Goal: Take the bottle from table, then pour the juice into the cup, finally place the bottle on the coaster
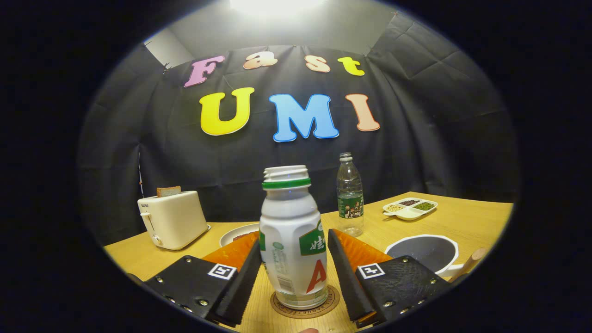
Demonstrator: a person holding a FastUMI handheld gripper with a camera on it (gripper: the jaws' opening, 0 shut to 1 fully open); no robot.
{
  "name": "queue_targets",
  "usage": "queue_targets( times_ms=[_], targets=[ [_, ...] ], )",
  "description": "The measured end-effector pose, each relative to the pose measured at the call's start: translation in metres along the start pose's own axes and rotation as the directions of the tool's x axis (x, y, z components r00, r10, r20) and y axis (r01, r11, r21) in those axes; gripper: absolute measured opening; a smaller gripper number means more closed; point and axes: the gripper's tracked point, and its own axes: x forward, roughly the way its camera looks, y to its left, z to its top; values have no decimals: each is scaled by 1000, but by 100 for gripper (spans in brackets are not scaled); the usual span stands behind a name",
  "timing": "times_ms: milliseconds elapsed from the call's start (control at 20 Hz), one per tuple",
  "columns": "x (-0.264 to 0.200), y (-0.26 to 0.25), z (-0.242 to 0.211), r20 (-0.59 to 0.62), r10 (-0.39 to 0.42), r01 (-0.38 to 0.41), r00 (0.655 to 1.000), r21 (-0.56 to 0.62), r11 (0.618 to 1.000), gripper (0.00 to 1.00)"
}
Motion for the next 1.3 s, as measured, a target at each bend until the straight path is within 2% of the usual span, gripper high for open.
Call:
queue_targets(
  times_ms=[50, 100, 150, 450, 650, 850, 900, 1100, 1150, 1200, 1300],
  targets=[
    [0, 2, 0, 7, 10, -10, 1000, 7, 1000, 83],
    [0, 3, 2, 7, 13, -13, 1000, 7, 1000, 92],
    [0, -1, 0, 1, 1, -1, 1000, -6, 1000, 95],
    [-14, 12, 37, 29, 31, -30, 999, -10, 999, 98],
    [-38, 13, 91, 28, -4, 6, 1000, -68, 998, 98],
    [-62, 48, 148, 51, 118, -112, 992, -101, 988, 98],
    [-69, 45, 154, 59, 113, -106, 992, -106, 989, 98],
    [-105, -31, 149, 93, -12, 29, 996, -181, 983, 95],
    [-111, -55, 145, 93, -25, 42, 995, -184, 982, 95],
    [-121, -74, 137, 91, -11, 26, 996, -167, 986, 94],
    [-133, -101, 135, 125, 103, -80, 987, -178, 981, 95]
  ],
)
